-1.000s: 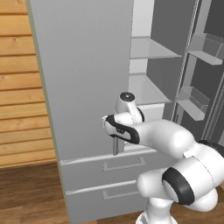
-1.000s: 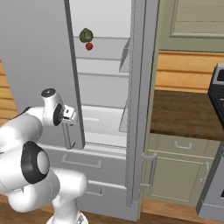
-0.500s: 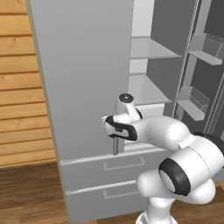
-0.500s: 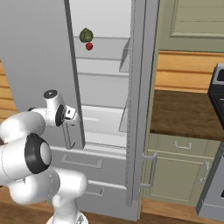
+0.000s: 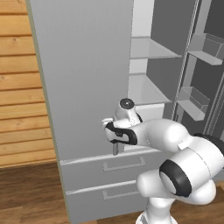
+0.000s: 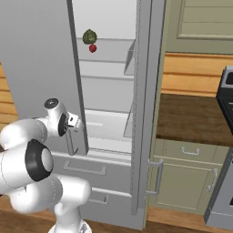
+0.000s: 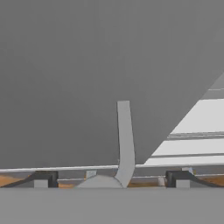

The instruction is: Take the strawberry from the fridge and place it on top of the pancake, located on the dining counter.

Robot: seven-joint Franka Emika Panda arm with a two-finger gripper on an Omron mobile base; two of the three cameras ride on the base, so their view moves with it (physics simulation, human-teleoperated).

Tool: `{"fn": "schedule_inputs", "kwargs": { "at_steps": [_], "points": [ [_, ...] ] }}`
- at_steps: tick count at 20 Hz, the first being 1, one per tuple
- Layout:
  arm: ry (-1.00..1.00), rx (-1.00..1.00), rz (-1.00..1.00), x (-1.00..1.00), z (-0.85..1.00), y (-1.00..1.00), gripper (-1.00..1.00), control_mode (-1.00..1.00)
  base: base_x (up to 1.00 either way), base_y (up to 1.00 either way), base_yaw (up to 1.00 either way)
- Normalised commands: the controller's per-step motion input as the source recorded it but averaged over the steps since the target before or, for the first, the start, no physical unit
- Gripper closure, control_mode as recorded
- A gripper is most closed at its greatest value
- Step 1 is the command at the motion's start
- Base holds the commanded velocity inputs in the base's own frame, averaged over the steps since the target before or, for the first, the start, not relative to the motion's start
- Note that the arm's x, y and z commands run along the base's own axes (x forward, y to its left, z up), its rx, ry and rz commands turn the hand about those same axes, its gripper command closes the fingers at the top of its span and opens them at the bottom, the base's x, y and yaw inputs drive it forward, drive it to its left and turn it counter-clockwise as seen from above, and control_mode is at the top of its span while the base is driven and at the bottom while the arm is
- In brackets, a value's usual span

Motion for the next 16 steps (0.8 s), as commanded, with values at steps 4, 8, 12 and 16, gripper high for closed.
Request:
{"fn": "schedule_inputs", "kwargs": {
  "at_steps": [4, 8, 12, 16],
  "points": [
    [-0.07, 0.00, -0.03, 0.00, 0.00, 0.06, 1.00, -1.00, 0.00, 0.00, 0.00],
    [-0.07, 0.00, -0.08, -0.04, 0.00, 0.00, 1.00, -1.00, 0.00, 0.00, 0.00],
    [-0.01, 0.00, -0.16, -0.34, 0.00, 0.08, 1.00, -1.00, 0.00, 0.00, 0.00],
    [-0.01, 0.00, -0.23, -0.74, -0.01, 0.24, 1.00, -1.00, 0.00, 0.00, 0.00]
  ]
}}
